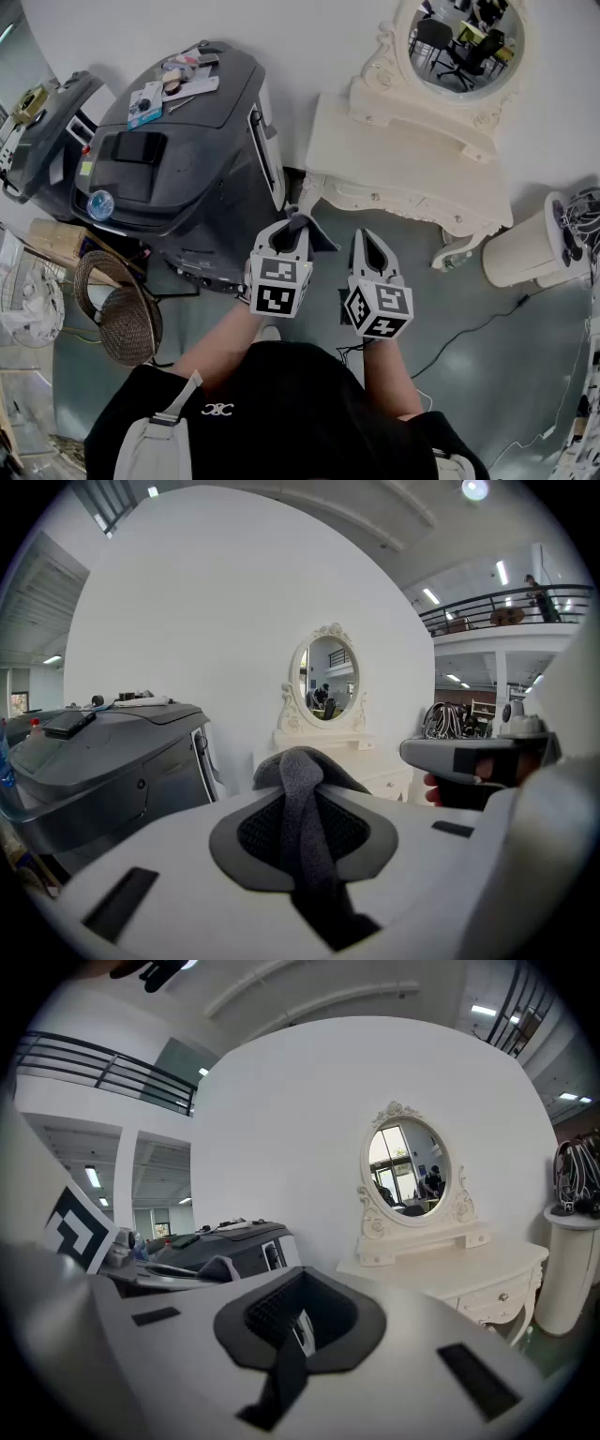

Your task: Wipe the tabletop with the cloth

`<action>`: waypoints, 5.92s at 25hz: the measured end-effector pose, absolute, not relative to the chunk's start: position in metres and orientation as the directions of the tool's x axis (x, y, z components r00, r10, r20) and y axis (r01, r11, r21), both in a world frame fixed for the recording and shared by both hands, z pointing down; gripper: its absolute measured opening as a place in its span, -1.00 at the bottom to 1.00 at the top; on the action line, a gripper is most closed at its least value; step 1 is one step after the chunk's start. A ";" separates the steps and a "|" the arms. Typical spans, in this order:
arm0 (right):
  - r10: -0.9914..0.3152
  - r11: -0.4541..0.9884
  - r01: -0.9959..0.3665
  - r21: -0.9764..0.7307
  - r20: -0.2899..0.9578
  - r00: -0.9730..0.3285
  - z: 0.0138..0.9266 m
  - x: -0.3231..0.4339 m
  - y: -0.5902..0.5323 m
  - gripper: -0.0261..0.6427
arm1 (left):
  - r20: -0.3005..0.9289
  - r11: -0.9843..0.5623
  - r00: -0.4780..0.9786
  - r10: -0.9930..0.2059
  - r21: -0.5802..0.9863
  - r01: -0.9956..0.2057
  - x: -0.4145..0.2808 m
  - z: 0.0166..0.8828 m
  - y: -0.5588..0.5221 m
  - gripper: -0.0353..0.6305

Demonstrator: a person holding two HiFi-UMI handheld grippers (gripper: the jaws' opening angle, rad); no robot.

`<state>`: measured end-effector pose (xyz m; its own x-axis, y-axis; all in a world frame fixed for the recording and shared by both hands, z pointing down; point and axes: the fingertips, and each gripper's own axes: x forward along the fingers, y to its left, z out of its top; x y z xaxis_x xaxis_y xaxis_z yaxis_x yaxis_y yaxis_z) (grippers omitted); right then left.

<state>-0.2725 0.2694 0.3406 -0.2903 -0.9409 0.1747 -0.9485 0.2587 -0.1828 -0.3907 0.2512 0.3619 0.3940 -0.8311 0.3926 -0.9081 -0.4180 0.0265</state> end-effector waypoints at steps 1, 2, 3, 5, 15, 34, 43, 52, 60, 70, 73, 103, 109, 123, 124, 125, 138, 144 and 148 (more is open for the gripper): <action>-0.941 0.258 -0.948 -0.184 0.177 -0.290 0.342 -0.273 0.269 -0.92 | 0.394 -0.419 0.395 -0.830 0.027 -0.908 -0.391 0.363 0.251 -0.71; -0.940 0.257 -0.948 -0.185 0.178 -0.290 0.343 -0.273 0.269 -0.92 | 0.395 -0.419 0.395 -0.829 0.027 -0.907 -0.391 0.364 0.251 -0.71; -0.940 0.257 -0.948 -0.185 0.180 -0.290 0.344 -0.274 0.269 -0.92 | 0.396 -0.419 0.395 -0.829 0.028 -0.907 -0.391 0.364 0.252 -0.71; -0.939 0.261 -0.948 -0.180 0.179 -0.292 0.343 -0.274 0.271 -0.92 | 0.395 -0.417 0.393 -0.830 0.029 -0.909 -0.391 0.363 0.252 -0.71; -0.942 0.251 -0.940 -0.229 0.166 -0.292 0.341 -0.238 0.287 -0.91 | 0.374 -0.405 0.383 -0.845 0.021 -0.914 -0.363 0.359 0.257 -0.71; -0.934 0.262 -0.945 -0.197 0.196 -0.299 0.364 -0.202 0.214 -0.91 | 0.375 -0.430 0.408 -0.832 0.027 -0.902 -0.317 0.376 0.173 -0.71; -0.949 0.210 -0.963 -0.170 0.202 -0.243 0.346 -0.214 0.085 -0.91 | 0.348 -0.476 0.453 -0.820 0.023 -0.879 -0.327 0.348 0.036 -0.71; -0.944 0.199 -0.967 -0.158 0.234 -0.233 0.354 -0.237 0.015 -0.91 | 0.387 -0.477 0.464 -0.797 0.069 -0.876 -0.350 0.369 -0.035 -0.71; -0.926 0.232 -0.959 -0.165 0.265 -0.270 0.365 -0.250 -0.014 -0.91 | 0.427 -0.447 0.436 -0.792 0.082 -0.891 -0.363 0.387 -0.057 -0.71; -0.898 0.298 -0.936 -0.190 0.276 -0.342 0.377 -0.242 -0.075 -0.91 | 0.470 -0.385 0.362 -0.805 0.051 -0.921 -0.361 0.402 -0.108 -0.71; -0.896 0.307 -0.930 -0.202 0.269 -0.354 0.375 -0.230 -0.099 -0.91 | 0.481 -0.378 0.347 -0.805 0.034 -0.925 -0.353 0.402 -0.131 -0.71; -0.841 0.374 -0.903 -0.212 0.334 -0.426 0.384 -0.145 -0.251 -0.91 | 0.647 -0.278 0.113 -0.754 -0.159 -0.947 -0.337 0.468 -0.352 -0.71; -0.876 0.248 -0.946 -0.209 0.367 -0.311 0.394 -0.125 -0.248 -0.91 | 0.686 -0.378 0.161 -0.710 -0.178 -0.909 -0.330 0.503 -0.399 -0.71; -0.870 0.069 -0.988 -0.138 0.477 -0.127 0.419 -0.106 -0.215 -0.91 | 0.795 -0.597 0.228 -0.562 -0.199 -0.777 -0.321 0.596 -0.455 -0.71; -0.869 0.064 -0.989 -0.132 0.479 -0.120 0.419 -0.106 -0.213 -0.91 | 0.800 -0.610 0.234 -0.553 -0.197 -0.768 -0.319 0.601 -0.455 -0.71; -0.869 0.060 -0.990 -0.127 0.482 -0.114 0.419 -0.106 -0.212 -0.91 | 0.800 -0.619 0.239 -0.550 -0.199 -0.760 -0.317 0.604 -0.456 -0.71; -0.856 0.050 -0.992 -0.115 0.507 -0.102 0.427 -0.108 -0.215 -0.91 | 0.785 -0.733 0.372 -0.495 -0.148 -0.664 -0.272 0.605 -0.474 -0.71; -0.850 0.067 -0.990 -0.124 0.513 -0.121 0.430 -0.111 -0.223 -0.91 | 0.779 -0.748 0.403 -0.479 -0.123 -0.652 -0.260 0.604 -0.475 -0.71; -0.845 0.079 -0.988 -0.130 0.517 -0.136 0.432 -0.112 -0.226 -0.91 | 0.788 -0.778 0.412 -0.459 -0.132 -0.615 -0.249 0.605 -0.470 -0.71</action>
